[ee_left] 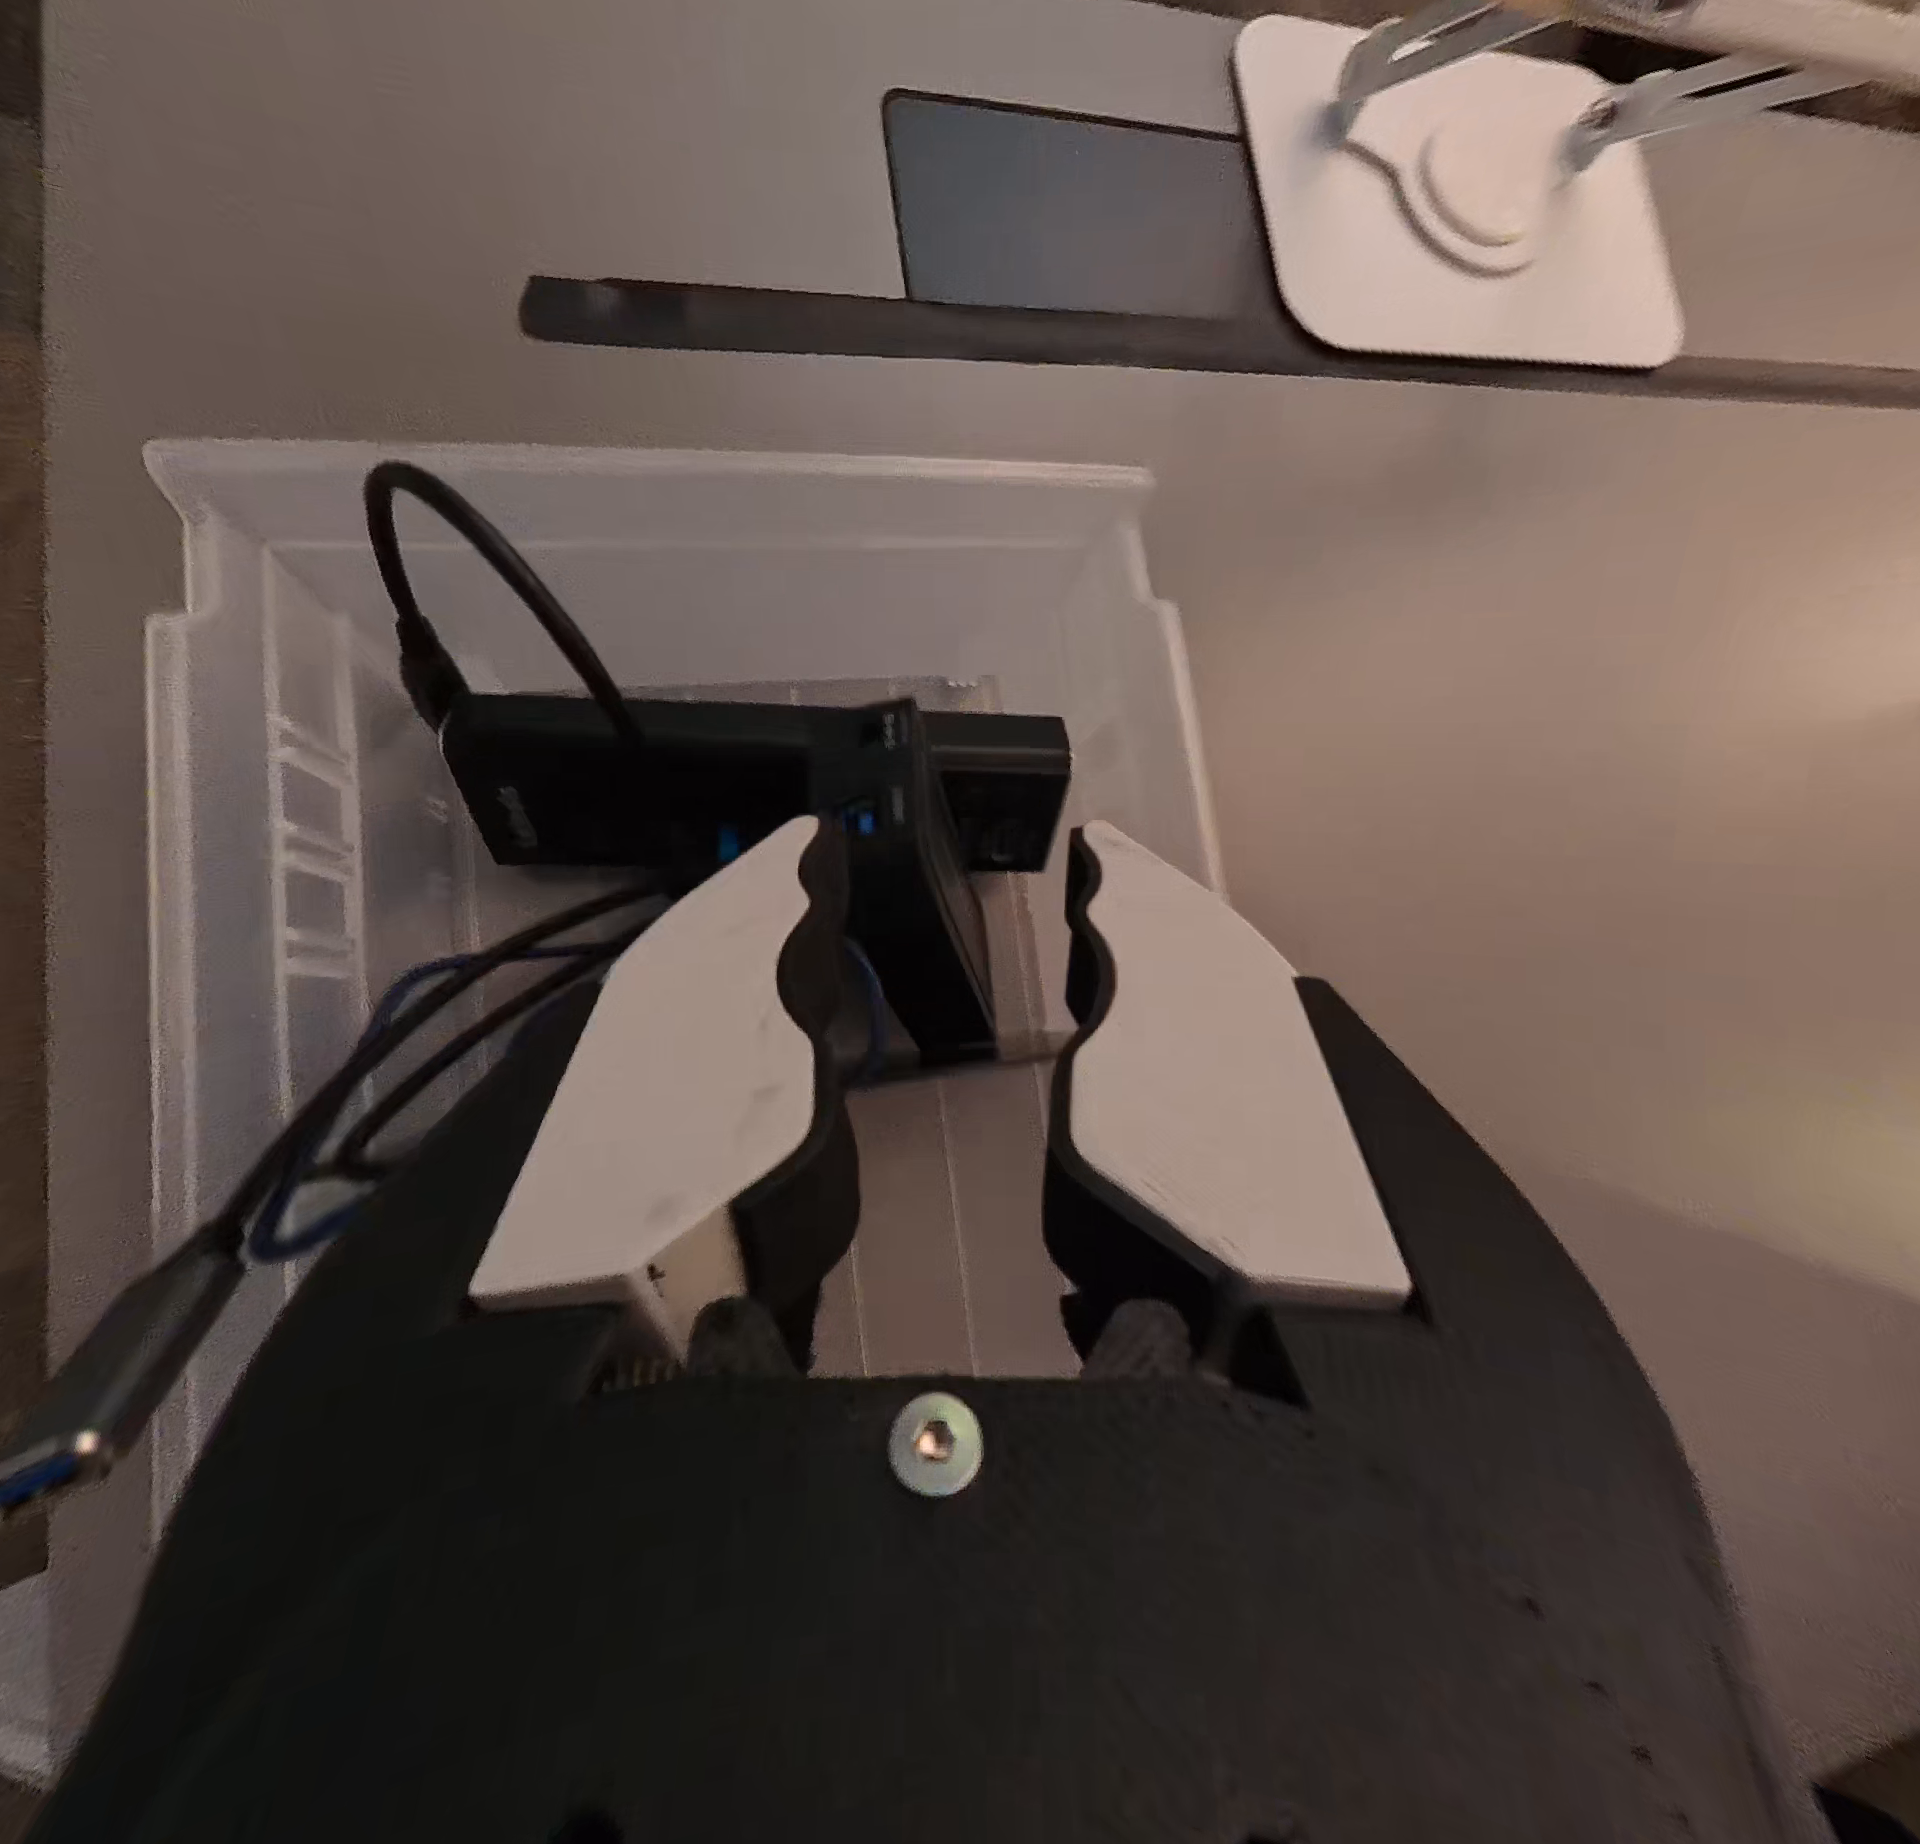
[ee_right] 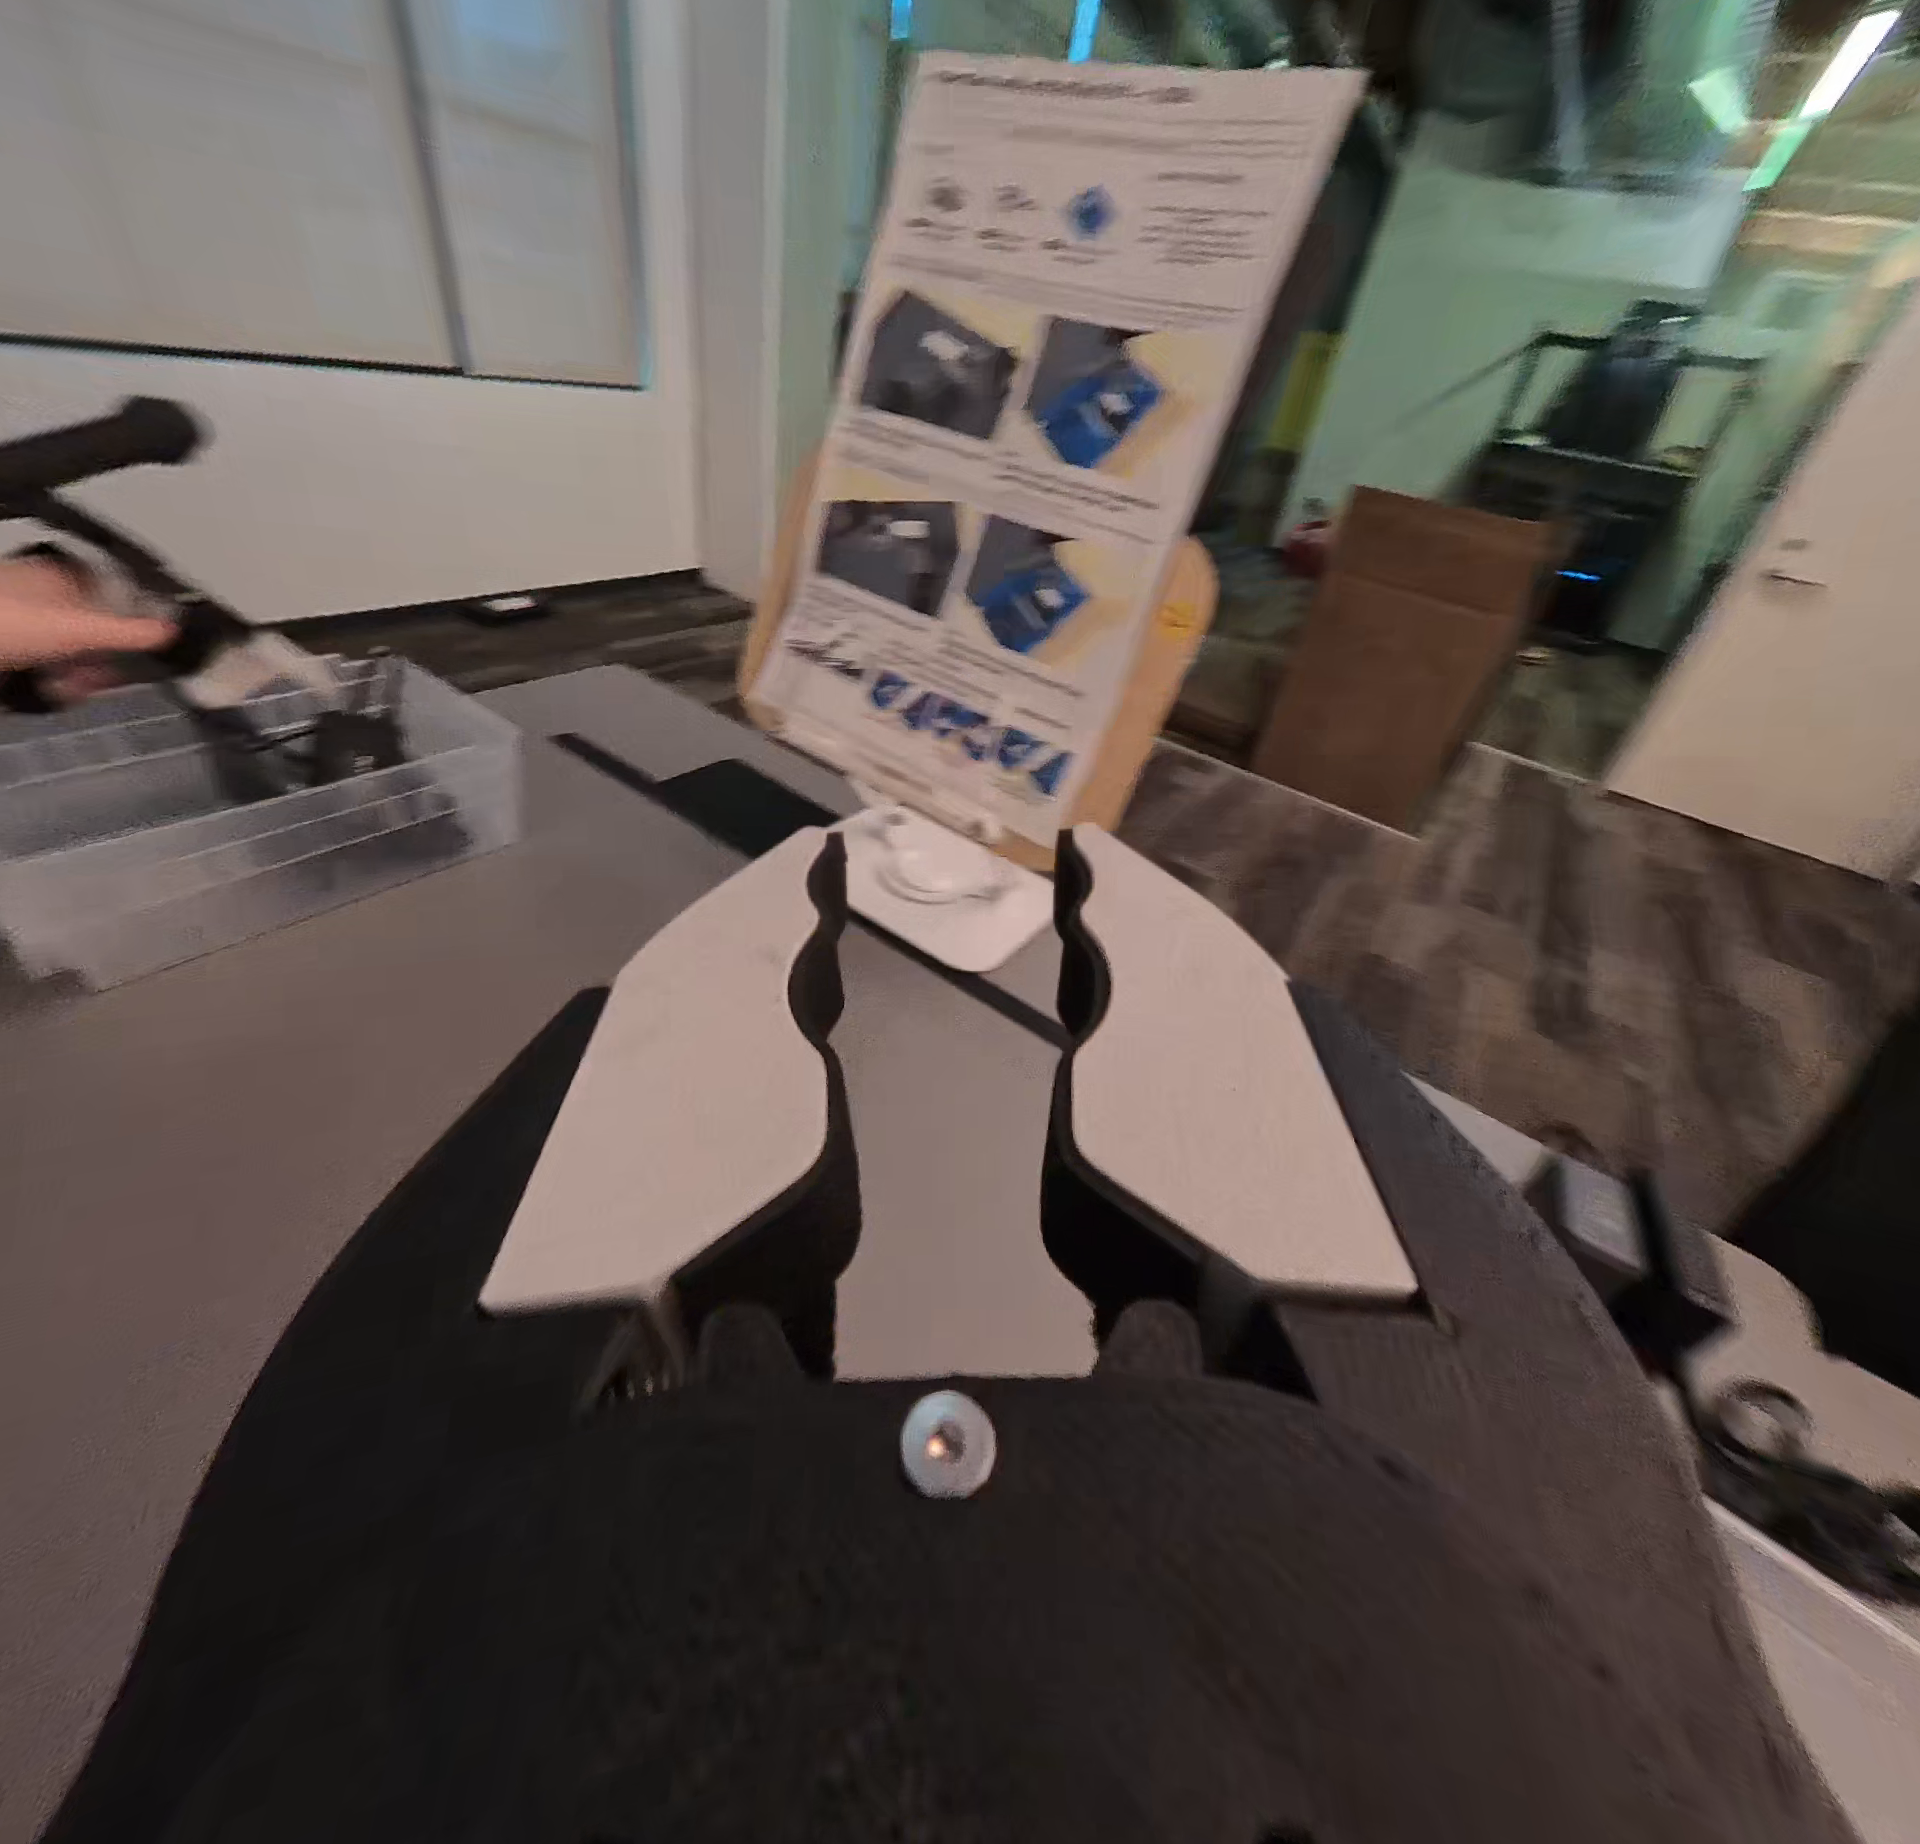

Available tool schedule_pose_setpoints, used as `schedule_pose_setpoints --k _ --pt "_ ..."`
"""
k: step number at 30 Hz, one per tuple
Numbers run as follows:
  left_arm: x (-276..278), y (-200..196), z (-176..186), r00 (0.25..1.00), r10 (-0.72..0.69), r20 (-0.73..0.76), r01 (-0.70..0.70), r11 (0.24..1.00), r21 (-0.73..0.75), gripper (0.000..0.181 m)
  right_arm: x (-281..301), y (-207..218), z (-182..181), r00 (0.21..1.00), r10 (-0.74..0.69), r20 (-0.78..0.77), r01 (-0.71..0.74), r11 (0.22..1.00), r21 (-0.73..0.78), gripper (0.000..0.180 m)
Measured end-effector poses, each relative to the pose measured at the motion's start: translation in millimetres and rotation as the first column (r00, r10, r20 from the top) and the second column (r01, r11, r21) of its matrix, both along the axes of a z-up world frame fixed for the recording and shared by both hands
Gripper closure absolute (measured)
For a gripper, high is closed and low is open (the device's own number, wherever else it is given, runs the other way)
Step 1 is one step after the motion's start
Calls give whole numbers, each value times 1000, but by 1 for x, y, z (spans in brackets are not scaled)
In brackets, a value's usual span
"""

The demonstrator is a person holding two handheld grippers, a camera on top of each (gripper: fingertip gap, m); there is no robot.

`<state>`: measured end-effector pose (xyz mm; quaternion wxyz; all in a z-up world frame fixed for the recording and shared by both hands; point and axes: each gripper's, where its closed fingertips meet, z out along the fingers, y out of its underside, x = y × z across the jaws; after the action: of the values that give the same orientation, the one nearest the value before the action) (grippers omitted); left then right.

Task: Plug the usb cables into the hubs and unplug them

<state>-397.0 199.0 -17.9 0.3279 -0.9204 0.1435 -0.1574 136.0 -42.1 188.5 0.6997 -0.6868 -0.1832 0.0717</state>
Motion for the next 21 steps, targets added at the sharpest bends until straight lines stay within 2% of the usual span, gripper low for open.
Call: schedule_pose_setpoints --k 3,5,9,11,13,16,19,21 --pt "-3 8 -17 994 16 -108 -24 997 -71 137 -42 9 -2 993 116 8 -116 993 -2 141" --pt "1 7 -25 992 -9 -123 -6 993 -120 136 -55 12 -3 984 176 -12 -176 984 0 141" --pt "-2 9 -28 977 -29 -213 -1 990 -139 153 -65 15 -2 925 338 -172 -339 941 22 143" --pt "-2 11 -29 969 -30 -243 -10 987 -163 153 -64 17 4 886 388 -255 -392 919 35 144" --pt "-1 11 -34 965 -30 -259 -27 977 -212 146 -58 19 3 885 387 -259 -390 920 41 145" --pt "-5 7 -48 942 -51 -331 -52 954 -295 142 -43 24 -11 924 313 -221 -327 945 -30 144" --pt "3 7 -54 948 -68 -311 -41 942 -333 148 -27 25 -10 947 250 -203 -259 966 -16 145" --pt "15 6 -56 965 -72 -252 -23 934 -357 153 -22 23 -7 937 264 -229 -270 963 2 146"
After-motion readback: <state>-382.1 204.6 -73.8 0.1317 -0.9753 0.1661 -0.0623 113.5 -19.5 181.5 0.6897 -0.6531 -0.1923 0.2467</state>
